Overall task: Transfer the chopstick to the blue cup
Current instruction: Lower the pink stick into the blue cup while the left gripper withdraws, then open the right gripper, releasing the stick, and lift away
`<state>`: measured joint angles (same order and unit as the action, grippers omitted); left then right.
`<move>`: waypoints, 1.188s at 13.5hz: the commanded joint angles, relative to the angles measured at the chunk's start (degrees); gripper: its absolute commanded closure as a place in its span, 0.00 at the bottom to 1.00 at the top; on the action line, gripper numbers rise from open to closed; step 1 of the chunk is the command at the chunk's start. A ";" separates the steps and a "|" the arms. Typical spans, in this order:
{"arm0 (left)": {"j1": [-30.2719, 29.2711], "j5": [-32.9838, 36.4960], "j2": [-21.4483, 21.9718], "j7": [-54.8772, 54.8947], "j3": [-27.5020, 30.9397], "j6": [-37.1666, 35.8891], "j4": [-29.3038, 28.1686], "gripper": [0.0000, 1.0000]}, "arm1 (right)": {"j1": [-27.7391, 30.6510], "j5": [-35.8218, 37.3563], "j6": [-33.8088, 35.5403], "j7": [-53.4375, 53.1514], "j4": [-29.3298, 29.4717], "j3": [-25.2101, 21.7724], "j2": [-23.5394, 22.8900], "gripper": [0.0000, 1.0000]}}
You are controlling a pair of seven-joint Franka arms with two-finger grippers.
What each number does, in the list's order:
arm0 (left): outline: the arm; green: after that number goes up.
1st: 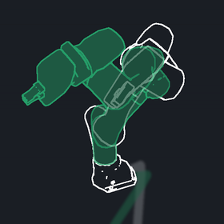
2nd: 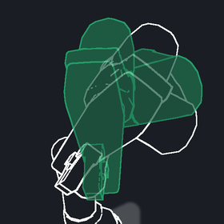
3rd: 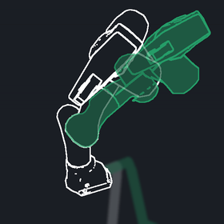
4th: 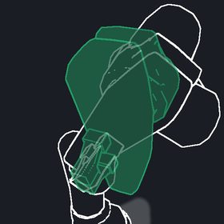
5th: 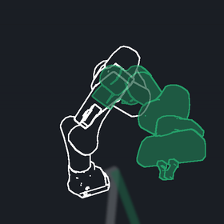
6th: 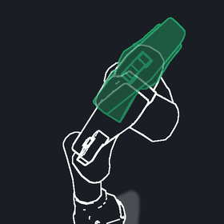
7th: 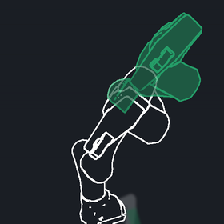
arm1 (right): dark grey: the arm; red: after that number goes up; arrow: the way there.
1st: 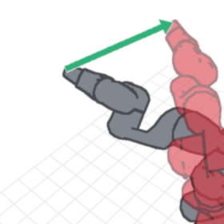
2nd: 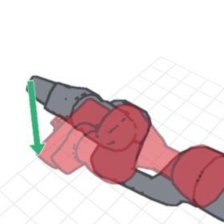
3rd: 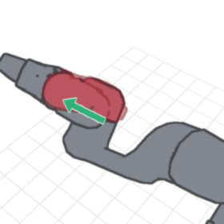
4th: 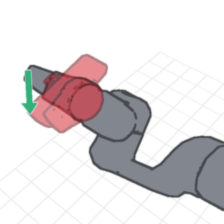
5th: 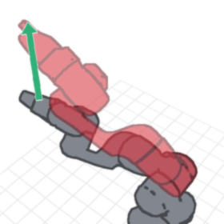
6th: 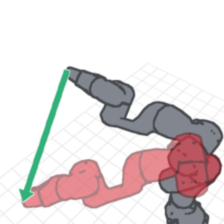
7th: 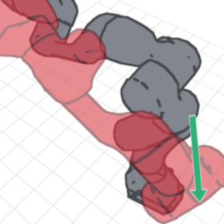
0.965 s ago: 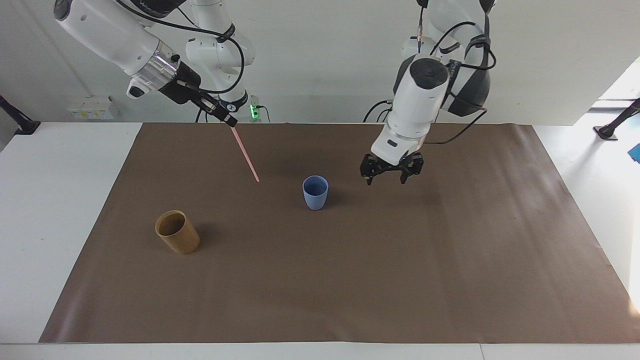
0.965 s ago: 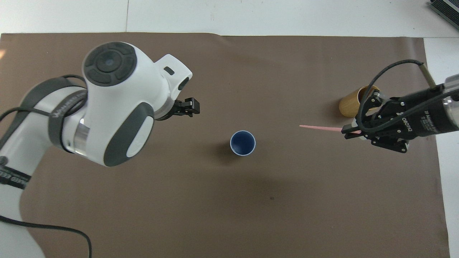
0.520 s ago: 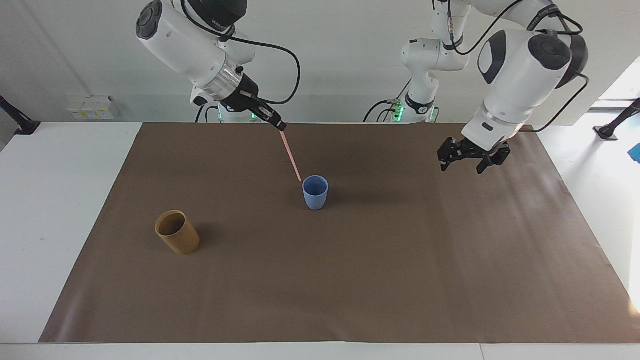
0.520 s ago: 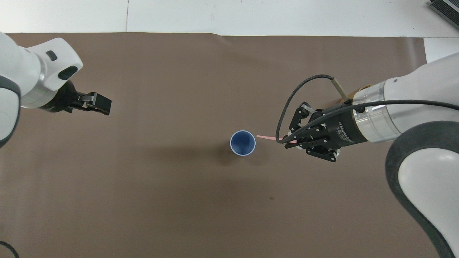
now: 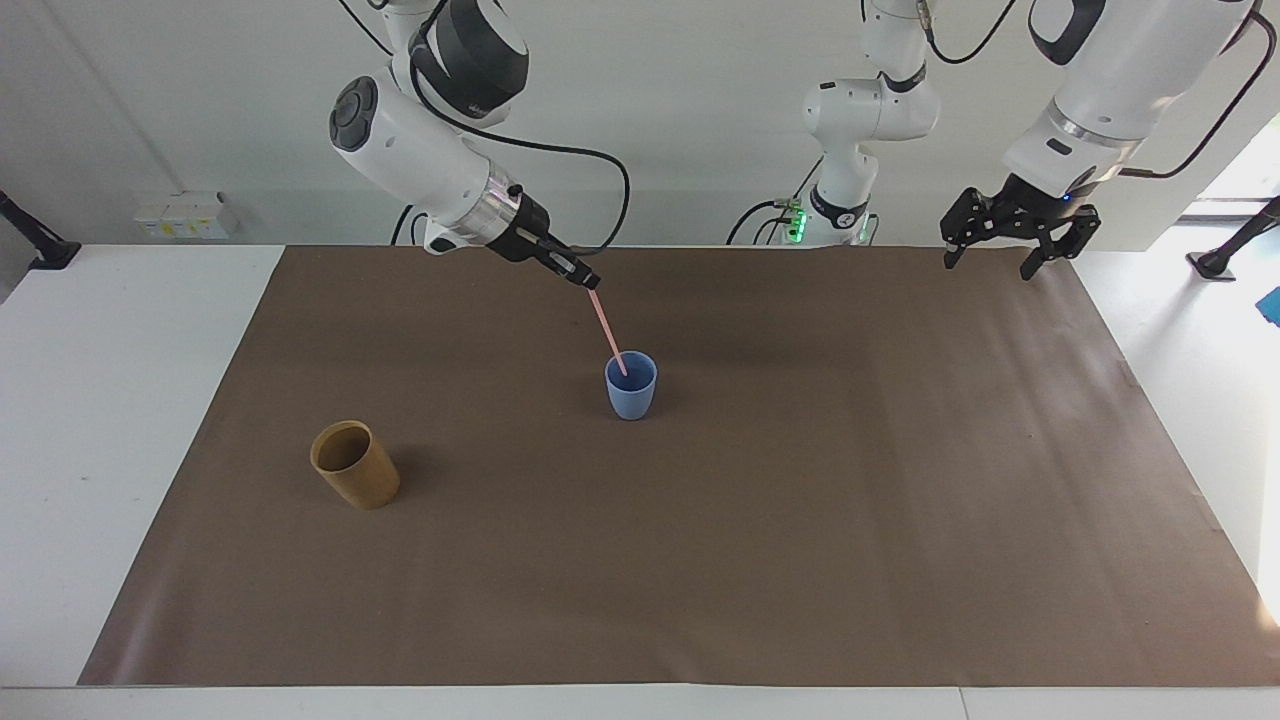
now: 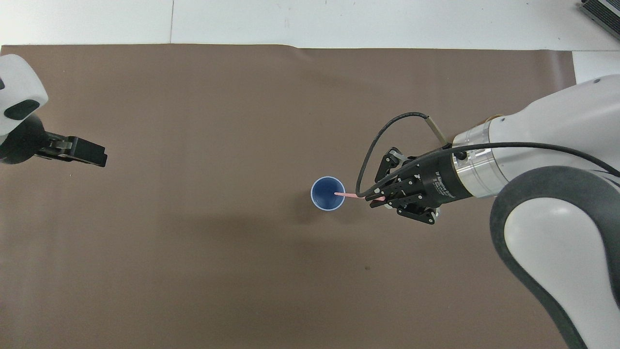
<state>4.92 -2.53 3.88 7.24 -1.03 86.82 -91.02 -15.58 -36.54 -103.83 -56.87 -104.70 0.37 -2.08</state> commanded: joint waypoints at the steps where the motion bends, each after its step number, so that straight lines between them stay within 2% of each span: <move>1: 0.01 1.64 1.84 1.02 -0.46 -2.96 0.14 0.00 | -1.81 -1.43 -4.26 0.18 -2.78 -0.02 -0.82 1.00; 3: -0.43 2.61 3.15 1.55 -0.37 -2.53 -1.00 0.00 | -1.82 -1.43 -5.77 0.44 -3.93 -0.02 -0.90 1.00; 4: -0.43 2.61 3.07 1.55 -0.20 -2.44 -0.83 0.00 | -1.91 -1.43 -6.03 0.35 -4.28 -0.02 -0.82 0.90; 5: -0.43 2.61 3.15 1.46 -0.20 -2.70 -0.92 0.00 | -1.82 -1.43 -6.04 0.18 -4.28 -0.02 -0.90 0.65; 8: -0.52 2.44 2.63 0.76 -0.20 -2.01 -0.13 0.00 | -1.12 -1.26 -6.04 0.35 -2.27 -0.10 -2.31 0.38; 9: -0.52 2.52 2.80 0.93 -0.20 -3.05 -0.30 0.00 | -0.77 -1.08 -5.86 0.35 -0.96 -0.10 -3.09 0.26; 10: -0.61 2.53 2.98 0.84 -0.11 -3.14 -0.39 0.00 | -0.76 -0.64 -5.86 0.35 0.71 -0.10 -3.97 0.01; 12: -0.61 2.53 2.89 0.84 -0.02 -2.88 -0.39 0.00 | -0.50 -0.38 -5.95 0.35 2.92 -0.10 -5.21 0.00; 16: -0.61 2.53 2.89 0.84 -0.02 -2.97 -0.39 0.00 | -0.41 0.32 -6.21 0.79 3.36 -0.28 -5.21 0.00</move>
<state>4.91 -1.00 6.10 7.67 -0.76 84.70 -91.14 -16.78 -36.53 -109.43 -56.85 -102.46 -0.29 -6.56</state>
